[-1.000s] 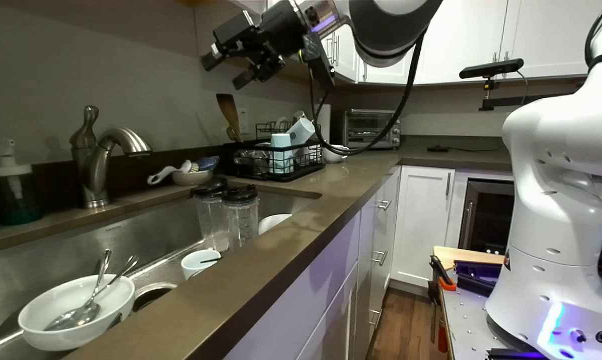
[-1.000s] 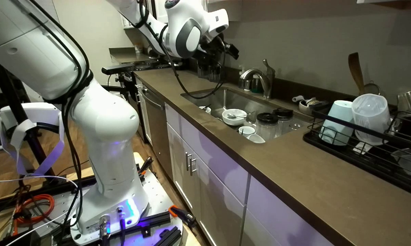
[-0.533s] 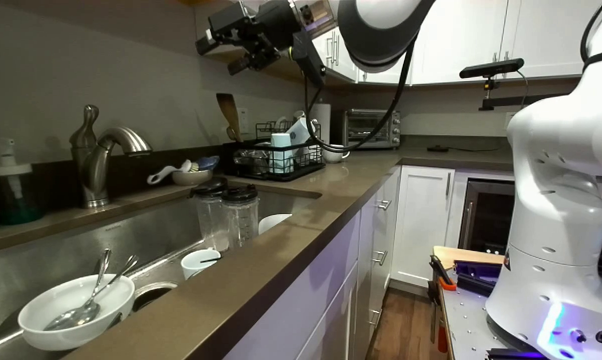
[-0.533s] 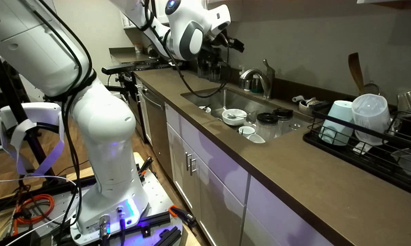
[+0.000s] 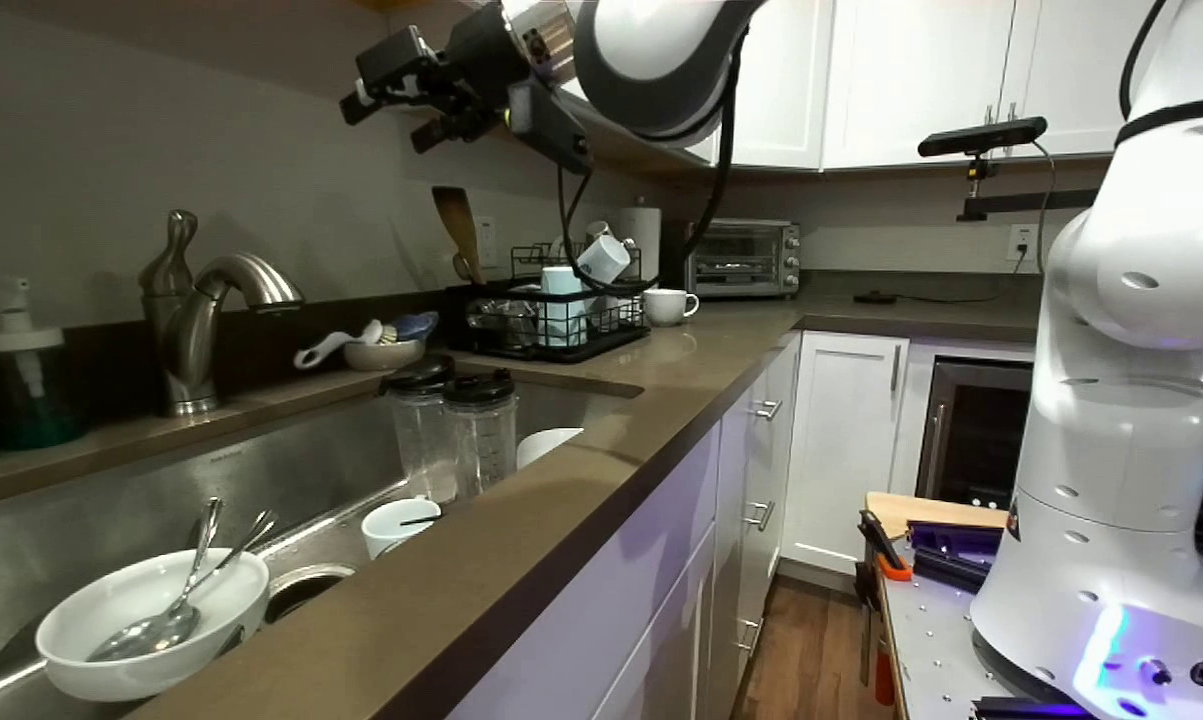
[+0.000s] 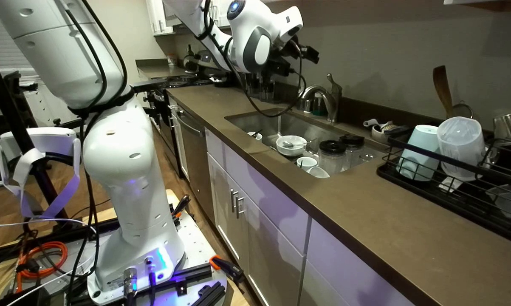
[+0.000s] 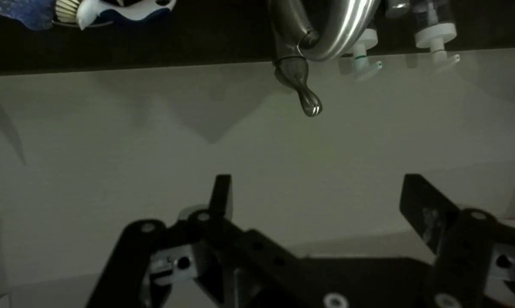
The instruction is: Open the tap
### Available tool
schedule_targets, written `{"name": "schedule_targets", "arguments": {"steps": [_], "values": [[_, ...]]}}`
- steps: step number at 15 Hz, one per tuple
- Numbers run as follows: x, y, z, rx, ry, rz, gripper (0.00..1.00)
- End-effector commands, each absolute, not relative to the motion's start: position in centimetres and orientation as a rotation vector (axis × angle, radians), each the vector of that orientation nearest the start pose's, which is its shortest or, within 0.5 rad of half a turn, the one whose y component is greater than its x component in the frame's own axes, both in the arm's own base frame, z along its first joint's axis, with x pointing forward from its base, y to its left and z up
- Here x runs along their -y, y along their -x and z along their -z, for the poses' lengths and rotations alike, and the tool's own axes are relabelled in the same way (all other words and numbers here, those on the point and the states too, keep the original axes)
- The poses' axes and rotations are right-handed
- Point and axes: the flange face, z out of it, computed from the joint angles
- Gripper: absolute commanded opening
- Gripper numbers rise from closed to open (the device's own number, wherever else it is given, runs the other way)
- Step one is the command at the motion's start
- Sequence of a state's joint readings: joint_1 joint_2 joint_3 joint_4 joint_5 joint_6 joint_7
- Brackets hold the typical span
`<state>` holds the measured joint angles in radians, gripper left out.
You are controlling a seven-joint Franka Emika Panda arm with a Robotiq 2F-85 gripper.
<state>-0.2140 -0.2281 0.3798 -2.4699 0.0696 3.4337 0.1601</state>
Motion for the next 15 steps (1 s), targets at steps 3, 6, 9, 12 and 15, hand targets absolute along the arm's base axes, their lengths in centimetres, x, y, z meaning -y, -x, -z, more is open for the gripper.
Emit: {"name": "schedule_targets", "arguments": {"steps": [3,6,9,12,15], "values": [[-8.5,-49.7,-52.0,-0.035,2.512,1.666,1.0],[-8.9,-49.8,-51.7,-0.034,2.493,1.672,1.0],[-8.9,-50.2,-51.3,-0.014,2.468,1.713,1.0],[-9.2,-51.2,-54.0,0.001,2.457,1.743,1.0],[-9.4,-52.0,-55.0,0.01,2.44,1.77,1.0]]}}
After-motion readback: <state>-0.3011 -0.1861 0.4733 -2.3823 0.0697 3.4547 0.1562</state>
